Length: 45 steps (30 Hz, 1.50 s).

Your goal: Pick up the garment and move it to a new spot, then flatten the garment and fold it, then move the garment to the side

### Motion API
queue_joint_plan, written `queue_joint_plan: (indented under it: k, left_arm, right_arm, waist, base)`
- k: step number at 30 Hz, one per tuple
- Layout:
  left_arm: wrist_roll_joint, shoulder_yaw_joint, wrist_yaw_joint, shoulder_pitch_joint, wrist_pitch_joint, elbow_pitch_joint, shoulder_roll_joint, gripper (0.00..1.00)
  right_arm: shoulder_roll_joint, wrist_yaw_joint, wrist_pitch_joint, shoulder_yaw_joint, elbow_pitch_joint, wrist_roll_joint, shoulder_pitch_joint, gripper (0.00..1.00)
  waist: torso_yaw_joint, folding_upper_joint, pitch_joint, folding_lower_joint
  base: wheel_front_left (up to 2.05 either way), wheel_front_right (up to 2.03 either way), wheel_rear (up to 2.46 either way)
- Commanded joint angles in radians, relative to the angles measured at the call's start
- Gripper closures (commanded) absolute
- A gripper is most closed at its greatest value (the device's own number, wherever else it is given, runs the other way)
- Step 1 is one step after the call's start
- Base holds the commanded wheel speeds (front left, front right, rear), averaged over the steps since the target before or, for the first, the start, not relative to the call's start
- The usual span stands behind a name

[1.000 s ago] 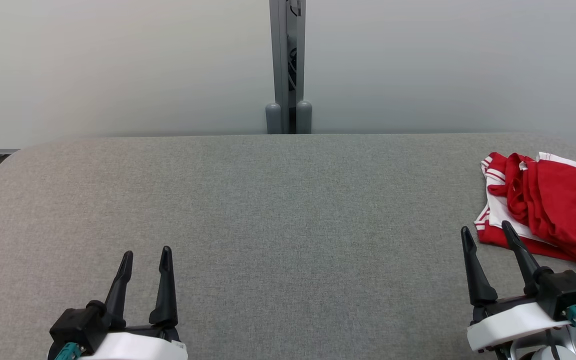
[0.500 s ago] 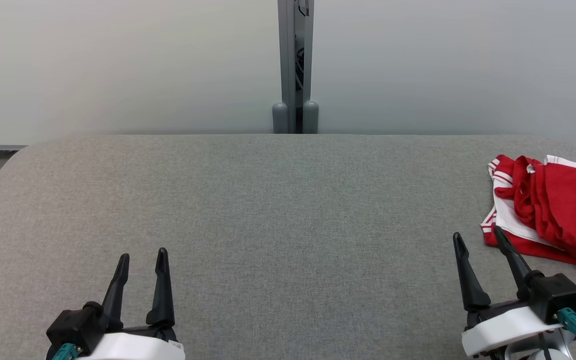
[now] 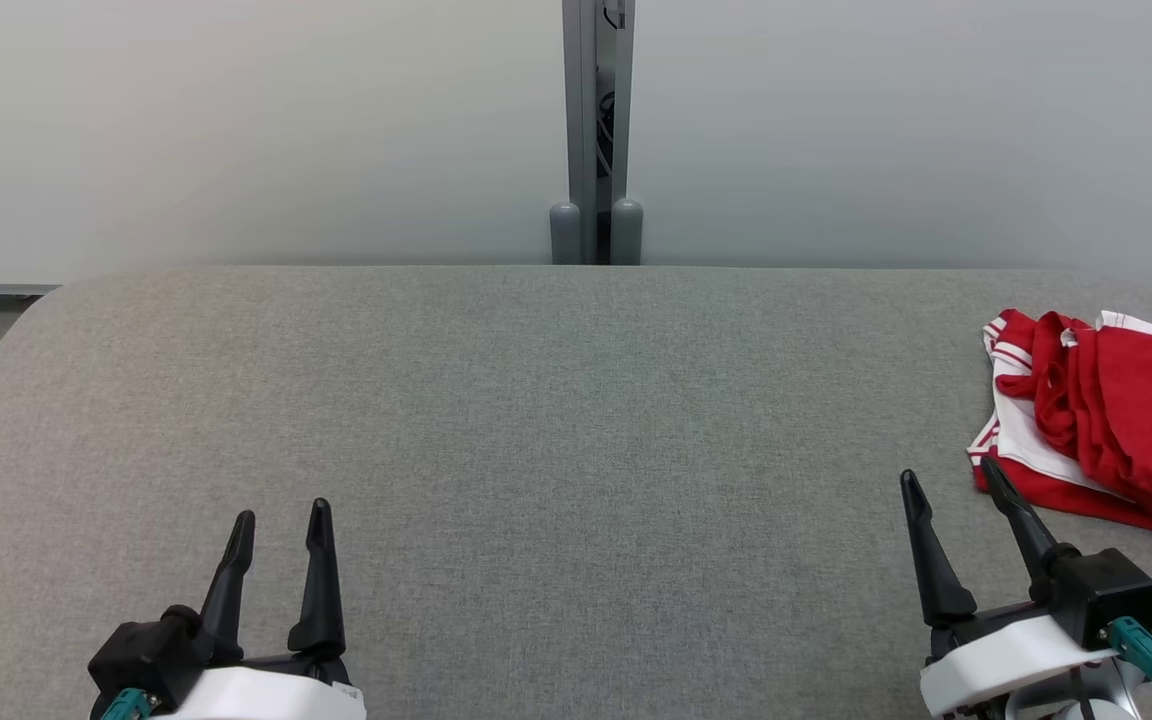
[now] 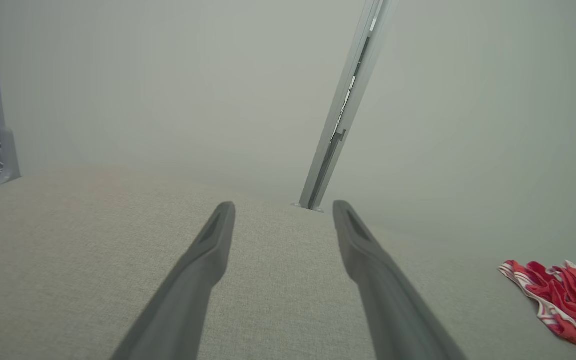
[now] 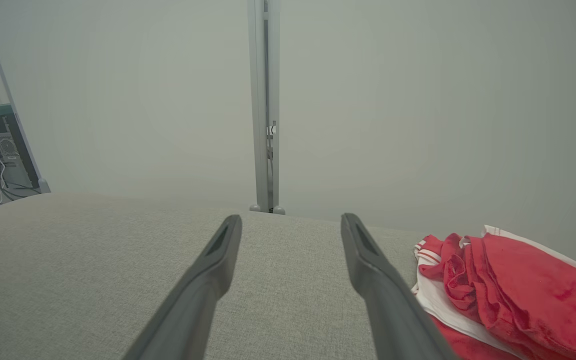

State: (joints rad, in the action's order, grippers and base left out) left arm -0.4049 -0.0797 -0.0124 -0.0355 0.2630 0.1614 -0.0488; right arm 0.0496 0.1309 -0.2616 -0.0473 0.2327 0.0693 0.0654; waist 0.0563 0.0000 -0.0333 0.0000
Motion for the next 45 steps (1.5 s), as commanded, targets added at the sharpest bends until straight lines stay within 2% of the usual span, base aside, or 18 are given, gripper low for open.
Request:
queue_joint_plan:
  k: [1,23,24,28,32,45]
  left_arm:
    - [0.005,0.005,0.003,-0.008,0.0,0.002,-0.004,0.0]
    - [-0.041,0.002,-0.007,-0.013,0.0,0.02,-0.004,0.0]
    - [-0.042,-0.001,-0.006,-0.002,0.0,0.021,0.0,1.0]
    - [-0.045,-0.005,-0.006,-0.019,-0.003,0.056,0.005,1.0]
    - [-0.09,-0.004,0.0,-0.017,-0.015,0.059,0.005,1.0]
    - [-0.288,0.0,0.025,0.008,-0.067,0.054,0.003,1.0]
  right_arm:
    - [0.003,0.0,-0.006,0.001,0.0,-0.002,-0.002,0.0]
    - [0.004,0.0,-0.006,0.0,0.005,-0.01,-0.004,0.0]
    - [0.0,0.0,0.0,0.001,0.005,-0.008,0.0,1.0]
    - [-0.012,0.0,0.007,0.003,0.039,-0.004,-0.027,1.0]
    - [-0.013,0.0,0.027,0.019,0.041,0.054,-0.028,1.0]
    - [-0.01,0.0,0.096,0.067,-0.006,0.323,-0.057,1.0]
  waist:
    - [0.001,0.0,0.0,0.0]
    - [0.016,0.0,-0.003,0.0]
    - [0.016,0.0,-0.003,0.0]
    - [0.016,0.0,-0.003,0.0]
    - [0.015,0.0,-0.002,0.0]
    - [0.007,0.0,0.002,0.0]
  base:
    - [0.0,0.0,0.0]
    - [0.0,0.0,0.0]
    - [0.0,0.0,0.0]
    - [0.0,0.0,0.0]
    - [0.0,0.0,0.0]
    - [0.0,0.0,0.0]
